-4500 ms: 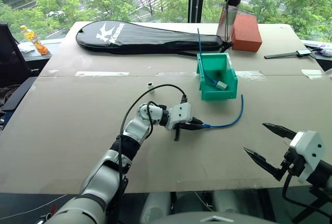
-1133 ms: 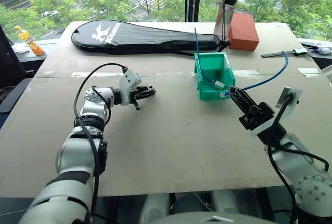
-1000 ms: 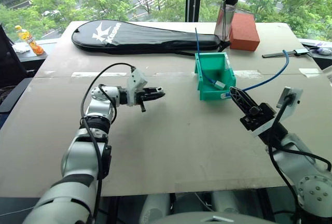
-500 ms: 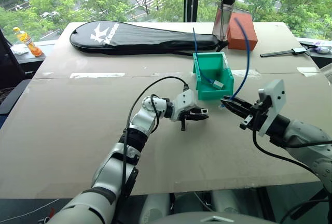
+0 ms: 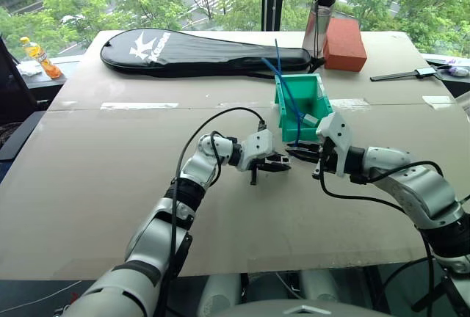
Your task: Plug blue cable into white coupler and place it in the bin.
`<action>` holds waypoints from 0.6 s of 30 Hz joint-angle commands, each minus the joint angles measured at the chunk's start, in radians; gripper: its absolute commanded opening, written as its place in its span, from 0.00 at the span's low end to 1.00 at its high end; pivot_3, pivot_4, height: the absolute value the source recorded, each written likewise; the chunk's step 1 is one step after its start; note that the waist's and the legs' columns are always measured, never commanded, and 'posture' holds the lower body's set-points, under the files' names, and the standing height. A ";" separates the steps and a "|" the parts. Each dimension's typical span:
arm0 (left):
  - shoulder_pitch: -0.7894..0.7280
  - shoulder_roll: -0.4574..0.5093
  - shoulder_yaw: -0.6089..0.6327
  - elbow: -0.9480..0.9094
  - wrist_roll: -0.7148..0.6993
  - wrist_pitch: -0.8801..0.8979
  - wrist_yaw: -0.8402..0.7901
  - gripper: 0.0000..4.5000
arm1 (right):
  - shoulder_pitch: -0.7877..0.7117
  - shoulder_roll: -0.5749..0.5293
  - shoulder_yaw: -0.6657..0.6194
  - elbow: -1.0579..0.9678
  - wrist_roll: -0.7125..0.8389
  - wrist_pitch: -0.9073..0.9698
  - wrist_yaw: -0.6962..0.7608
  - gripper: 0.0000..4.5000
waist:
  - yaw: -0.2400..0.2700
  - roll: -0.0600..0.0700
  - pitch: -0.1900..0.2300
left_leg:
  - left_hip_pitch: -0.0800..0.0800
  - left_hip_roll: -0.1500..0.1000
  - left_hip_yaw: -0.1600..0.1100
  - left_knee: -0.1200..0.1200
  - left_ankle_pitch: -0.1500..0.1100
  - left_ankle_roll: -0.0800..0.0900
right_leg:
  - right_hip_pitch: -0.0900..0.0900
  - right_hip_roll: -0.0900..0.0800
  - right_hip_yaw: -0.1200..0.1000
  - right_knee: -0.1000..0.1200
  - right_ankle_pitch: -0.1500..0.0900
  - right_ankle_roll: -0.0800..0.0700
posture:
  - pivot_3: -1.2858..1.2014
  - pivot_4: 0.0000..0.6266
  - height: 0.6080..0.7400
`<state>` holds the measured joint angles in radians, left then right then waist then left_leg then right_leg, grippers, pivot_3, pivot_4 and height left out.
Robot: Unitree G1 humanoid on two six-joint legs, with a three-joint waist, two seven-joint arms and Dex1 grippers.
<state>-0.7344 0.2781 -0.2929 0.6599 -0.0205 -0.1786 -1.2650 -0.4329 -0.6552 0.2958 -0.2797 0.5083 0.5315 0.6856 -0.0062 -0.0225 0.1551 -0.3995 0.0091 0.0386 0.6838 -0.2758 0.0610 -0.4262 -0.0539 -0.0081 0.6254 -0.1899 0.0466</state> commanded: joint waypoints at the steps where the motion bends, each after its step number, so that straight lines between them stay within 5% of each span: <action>1: 0.005 0.016 -0.010 -0.013 0.009 -0.014 -0.013 0.08 | -0.036 0.022 -0.005 0.032 -0.047 -0.045 0.069 0.00 | 0.000 0.000 0.000 | 0.000 0.000 0.000 0.000 0.000 0.000 | 0.000 0.000 0.000 0.000 0.000 0.000 | 0.52 0.24 1.00; 18: -0.001 0.022 -0.009 -0.025 0.001 -0.011 -0.018 0.08 | -0.097 0.049 0.097 0.258 -0.282 -0.271 0.369 0.00 | -0.005 0.000 0.000 | 0.001 0.000 0.000 0.000 0.000 0.000 | 0.000 0.000 0.000 0.001 0.000 0.000 | 0.52 0.24 1.00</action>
<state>-0.7342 0.2913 -0.2957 0.6583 -0.0213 -0.1830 -1.2700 -0.5310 -0.5981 0.3530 -0.0581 0.2572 0.2701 0.9876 -0.0111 -0.0222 0.1549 -0.3980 0.0092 0.0388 0.6839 -0.2757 0.0609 -0.4259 -0.0535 -0.0080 0.6263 -0.1897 0.0465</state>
